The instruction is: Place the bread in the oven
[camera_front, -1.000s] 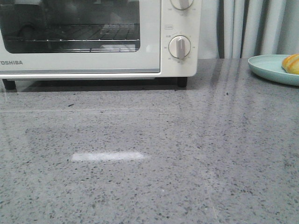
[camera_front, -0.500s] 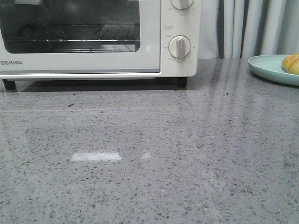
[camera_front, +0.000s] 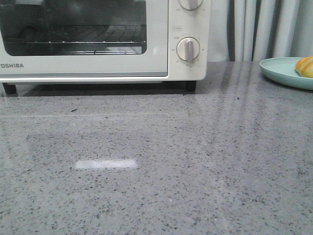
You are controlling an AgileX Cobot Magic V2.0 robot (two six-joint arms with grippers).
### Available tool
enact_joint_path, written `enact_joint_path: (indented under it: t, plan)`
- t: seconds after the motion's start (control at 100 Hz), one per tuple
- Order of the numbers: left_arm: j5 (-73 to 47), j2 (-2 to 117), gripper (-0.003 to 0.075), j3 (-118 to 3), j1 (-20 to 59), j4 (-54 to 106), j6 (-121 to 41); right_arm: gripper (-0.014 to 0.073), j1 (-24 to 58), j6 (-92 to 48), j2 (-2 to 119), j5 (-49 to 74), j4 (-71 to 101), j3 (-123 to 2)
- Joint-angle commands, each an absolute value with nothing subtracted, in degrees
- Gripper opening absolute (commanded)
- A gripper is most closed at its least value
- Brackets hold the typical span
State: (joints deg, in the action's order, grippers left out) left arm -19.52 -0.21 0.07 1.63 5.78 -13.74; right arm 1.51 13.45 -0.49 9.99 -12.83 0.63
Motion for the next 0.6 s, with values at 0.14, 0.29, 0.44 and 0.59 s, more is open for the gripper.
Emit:
enact_joint_path:
  t: [0.14,0.29,0.44,0.59]
  plan:
    - [-12.3,-1.9,-0.0021,1.3,1.5,6.5,-13.3,-0.0069,1.4,12.8,-1.7,-6.8,-2.7,1.3]
    - [-6.8,-1.9,-0.0021,1.3,1.5,17.9,-13.3,-0.0069,1.4,12.8,-1.7,-3.7,-2.6,1.3]
    - [3.0,-1.9,-0.0021,1.3,1.5,43.6,-11.8,-0.0069,1.4,12.9,-1.7,-5.3,0.0,1.3]
    - [8.6,-1.9,-0.0021,1.3,1.5,61.9,-11.8,-0.0069,1.4,12.9,-1.7,-4.7,1.7,1.3]
